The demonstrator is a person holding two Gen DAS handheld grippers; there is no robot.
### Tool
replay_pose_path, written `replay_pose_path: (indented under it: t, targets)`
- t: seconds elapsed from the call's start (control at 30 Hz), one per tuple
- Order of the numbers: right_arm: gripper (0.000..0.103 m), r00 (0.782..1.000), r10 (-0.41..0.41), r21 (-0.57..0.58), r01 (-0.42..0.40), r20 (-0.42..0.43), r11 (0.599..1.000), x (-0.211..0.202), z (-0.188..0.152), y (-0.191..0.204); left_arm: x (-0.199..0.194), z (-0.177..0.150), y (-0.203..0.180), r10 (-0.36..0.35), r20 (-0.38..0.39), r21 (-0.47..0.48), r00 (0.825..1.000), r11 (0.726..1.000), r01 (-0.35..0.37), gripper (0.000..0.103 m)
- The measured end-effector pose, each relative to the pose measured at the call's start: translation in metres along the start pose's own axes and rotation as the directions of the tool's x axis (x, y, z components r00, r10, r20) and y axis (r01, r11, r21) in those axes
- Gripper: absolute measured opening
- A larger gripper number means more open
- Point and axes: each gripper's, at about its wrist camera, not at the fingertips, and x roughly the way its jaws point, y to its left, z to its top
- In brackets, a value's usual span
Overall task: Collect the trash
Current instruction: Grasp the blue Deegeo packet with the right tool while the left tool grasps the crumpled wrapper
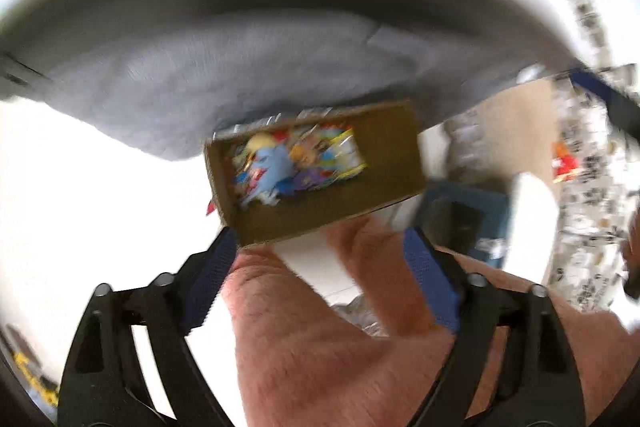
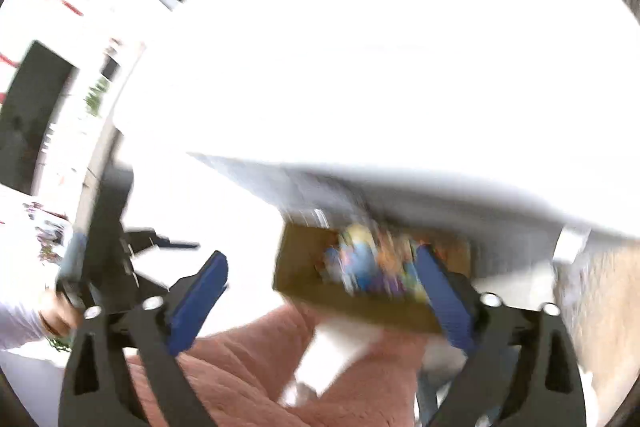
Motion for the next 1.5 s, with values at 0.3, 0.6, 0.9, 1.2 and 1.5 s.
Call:
replay_pose_path:
  t: [0.3, 0.6, 0.9, 1.2, 1.5]
  targets:
    - [0.098, 0.953, -0.055, -0.208, 0.121, 0.298, 0.971, 0.012, 0.197, 0.034, -0.102, 0.019, -0.002, -0.003, 0.293, -0.041, 0.956, 0.999, 0.016, 0.088]
    - [0.082, 0.949, -0.266, -0.255, 0.303, 0.168, 0.918, 0.136, 0.345, 0.021, -0.107, 0.012, 0.048, -0.055, 0.363, -0.315, 0.93, 0.932, 0.178, 0.088]
    - [0.031, 0.969, -0.237, -0.226, 0.248, 0.074, 0.942, 0.147, 0.334, 0.013, -0.118, 0.01, 0.069, -0.014, 0.351, -0.35, 0.936, 0.925, 0.145, 0.088]
    - [0.026, 0.994, -0.026, -0.022, 0.029, 0.107, 0.999, 0.049, 0.193, -0.011, -0.135, 0.109, 0.067, 0.079, 0.41, -0.221, 0.908, 0.975, 0.015, 0.088]
    - [0.026, 0.955, -0.241, 0.023, 0.24, 0.172, 0.97, 0.001, 0.098, -0.038, -0.097, 0.314, 0.022, 0.148, 0.468, -0.108, 0.871, 0.988, -0.11, 0.088]
